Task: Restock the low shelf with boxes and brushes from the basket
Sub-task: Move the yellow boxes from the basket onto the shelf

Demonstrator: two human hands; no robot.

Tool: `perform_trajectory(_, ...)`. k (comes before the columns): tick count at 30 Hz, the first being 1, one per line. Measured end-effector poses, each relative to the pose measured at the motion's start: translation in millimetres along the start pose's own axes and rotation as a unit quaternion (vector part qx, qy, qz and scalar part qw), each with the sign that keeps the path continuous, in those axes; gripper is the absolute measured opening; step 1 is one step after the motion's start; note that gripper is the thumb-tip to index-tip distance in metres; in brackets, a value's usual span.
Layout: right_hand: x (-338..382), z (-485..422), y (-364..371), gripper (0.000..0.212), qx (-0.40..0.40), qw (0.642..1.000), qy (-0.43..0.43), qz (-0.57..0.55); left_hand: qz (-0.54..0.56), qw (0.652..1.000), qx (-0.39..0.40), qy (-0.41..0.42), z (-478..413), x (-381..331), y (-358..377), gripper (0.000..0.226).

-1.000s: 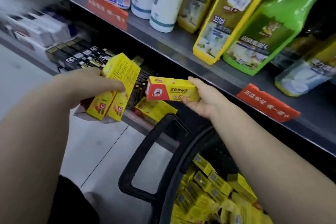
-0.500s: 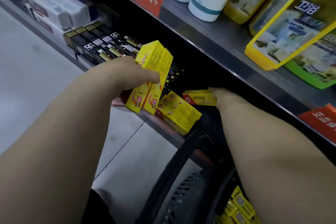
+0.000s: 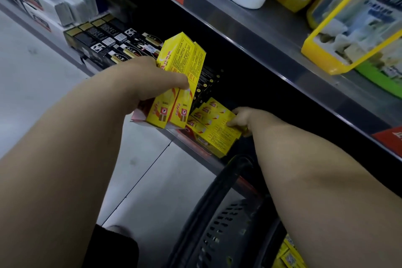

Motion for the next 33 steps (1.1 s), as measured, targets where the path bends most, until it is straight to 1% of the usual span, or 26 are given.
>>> perform_trajectory(2,-0.3,-1.1,0.1,0.053,-0.007,0.999,-0.024,0.029,-0.009,1.0,0.005,-0.001,0.9,0.7,0.8,0.038)
perform_trajectory(5,-3.0,-6.0,1.5,0.054,-0.008,0.998,-0.037,0.042,-0.011,1.0,0.012,-0.007,2.6,2.9,0.2,0.048)
perform_trajectory(7,-2.9,-4.5,0.6,0.053,-0.008,0.992,-0.03,0.122,-0.016,1.0,0.014,-0.012,3.3,4.3,-0.6,0.051)
perform_trajectory(9,3.2,6.1,-6.7,0.057,-0.014,0.979,-0.019,0.203,-0.016,0.999,0.022,-0.018,3.9,4.7,-0.1,0.05)
perform_trajectory(10,9.0,13.2,-13.6,0.061,-0.026,0.974,-0.021,0.225,-0.012,0.999,0.029,-0.022,4.2,4.5,0.5,0.048)
perform_trajectory(11,16.2,20.0,-21.4,0.069,-0.048,0.973,-0.037,0.222,-0.005,0.999,0.038,-0.027,4.6,4.4,1.1,0.046)
perform_trajectory(12,25.4,28.9,-28.8,0.082,-0.062,0.98,-0.068,0.179,0.002,0.998,0.049,-0.034,4.9,4.9,2.1,0.044)
perform_trajectory(13,35.5,38.5,-33.4,0.095,-0.052,0.986,-0.124,0.094,0.005,0.997,0.062,-0.04,5.9,4.8,3.0,0.043)
perform_trajectory(14,45.8,52.0,-33.6,0.103,-0.018,0.979,-0.204,-0.025,0.007,0.996,0.074,-0.043,6.7,4.3,4.4,0.041)
perform_trajectory(15,54.2,67.7,-31.1,0.105,0.034,0.95,-0.279,-0.137,0.008,0.995,0.087,-0.046,7.9,3.7,5.0,0.041)
perform_trajectory(16,58.4,80.3,-27.6,0.103,0.084,0.92,-0.33,-0.195,0.013,0.994,0.1,-0.048,8.5,2.9,6.0,0.043)
perform_trajectory(17,59.0,91.2,-23.8,0.098,0.119,0.899,-0.359,-0.219,0.02,0.992,0.111,-0.05,8.9,2.5,6.2,0.045)
perform_trajectory(18,57.4,100.2,-20.6,0.093,0.142,0.887,-0.372,-0.236,0.026,0.991,0.12,-0.05,9.5,1.9,6.5,0.044)
perform_trajectory(20,50.5,110.6,-19.1,0.082,0.18,0.864,-0.356,-0.307,0.019,0.989,0.141,-0.048,13.8,0.3,7.4,0.037)
perform_trajectory(21,46.3,112.3,-20.4,0.074,0.192,0.851,-0.346,-0.345,0.012,0.986,0.157,-0.046,16.2,-0.3,8.2,0.039)
perform_trajectory(22,42.5,112.1,-22.2,0.061,0.187,0.846,-0.334,-0.371,0.008,0.984,0.17,-0.046,17.7,-0.5,9.6,0.044)
perform_trajectory(24,34.3,106.4,-25.0,0.039,0.154,0.856,-0.299,-0.392,0.018,0.985,0.165,-0.047,17.9,-1.0,12.1,0.053)
perform_trajectory(26,25.1,97.1,-30.1,0.019,0.111,0.878,-0.236,-0.401,0.017,0.993,0.109,-0.04,15.7,-1.2,13.3,0.062)
perform_trajectory(27,18.8,91.4,-34.1,0.01,0.075,0.889,-0.192,-0.409,-0.006,0.997,0.07,-0.037,14.9,-1.8,13.1,0.075)
perform_trajectory(28,11.9,85.6,-38.3,0.007,0.036,0.893,-0.147,-0.424,-0.036,0.998,0.039,-0.034,12.6,-2.0,13.4,0.084)
perform_trajectory(29,4.6,79.2,-42.2,0.008,0.003,0.889,-0.108,-0.444,-0.056,0.998,0.022,-0.028,10.9,-2.4,14.6,0.089)
perform_trajectory(31,-7.7,68.5,-47.2,0.009,-0.05,0.872,-0.053,-0.484,-0.085,0.996,0.013,-0.013,8.7,-5.2,17.2,0.089)
perform_trajectory(33,-17.9,59.5,-48.4,0.009,-0.082,0.86,0.0,-0.503,-0.139,0.99,0.002,0.007,7.1,-8.4,19.8,0.089)
Point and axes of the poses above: each hand's wrist, its own z-axis away from the middle knuckle, its own y-axis out of the palm, x = y × z, the point moved 1 cm from there along -z, towards the middle knuckle, and after that the axes turned 3 degrees about -y, right-handed, at the moved point
